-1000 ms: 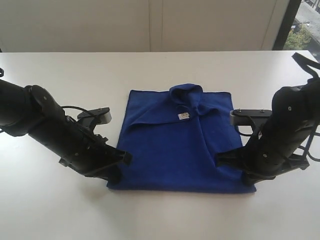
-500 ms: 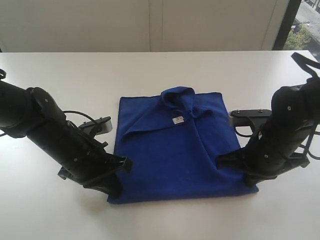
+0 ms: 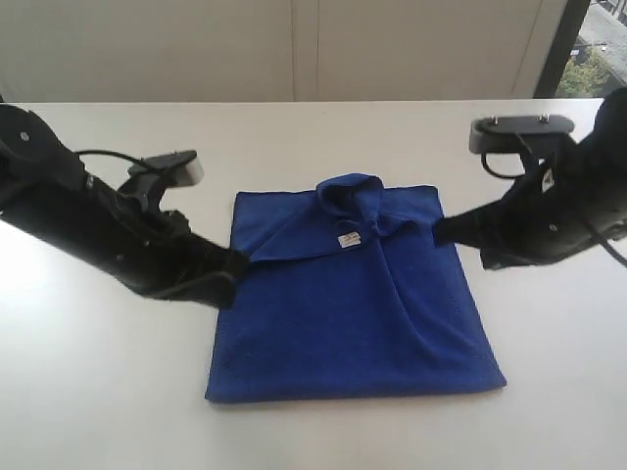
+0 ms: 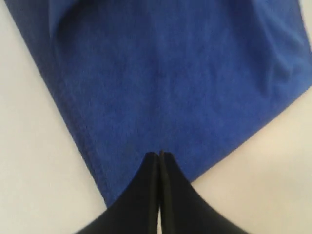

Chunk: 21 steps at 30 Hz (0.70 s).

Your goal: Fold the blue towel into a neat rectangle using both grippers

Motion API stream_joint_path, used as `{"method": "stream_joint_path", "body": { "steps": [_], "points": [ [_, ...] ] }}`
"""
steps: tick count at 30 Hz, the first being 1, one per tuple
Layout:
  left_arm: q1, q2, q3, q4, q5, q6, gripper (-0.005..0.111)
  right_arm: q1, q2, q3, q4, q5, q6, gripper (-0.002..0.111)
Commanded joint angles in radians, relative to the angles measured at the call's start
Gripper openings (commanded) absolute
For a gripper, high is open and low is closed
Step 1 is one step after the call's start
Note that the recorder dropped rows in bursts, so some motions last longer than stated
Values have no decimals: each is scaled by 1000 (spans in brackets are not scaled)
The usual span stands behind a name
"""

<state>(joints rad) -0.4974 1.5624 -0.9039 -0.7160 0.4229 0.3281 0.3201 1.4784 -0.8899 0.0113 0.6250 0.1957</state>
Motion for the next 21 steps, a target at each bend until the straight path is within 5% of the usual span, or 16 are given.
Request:
{"method": "stream_joint_path", "body": {
  "steps": [1,6,11,21],
  "points": [
    [-4,12,-109,-40,-35,-25,0,-3,48,-92,46,-80,-19,0],
    [-4,174,-323,-80,18,-50,0,-26,201,-219,238,-61,-158,0],
    [-4,379,-548,-84,102,-109,0,-77,348,-336,620,-15,-478,3],
    [-4,451,-616,-76,100,-128,0,-82,494,-389,761,-48,-595,35]
  ]
}}
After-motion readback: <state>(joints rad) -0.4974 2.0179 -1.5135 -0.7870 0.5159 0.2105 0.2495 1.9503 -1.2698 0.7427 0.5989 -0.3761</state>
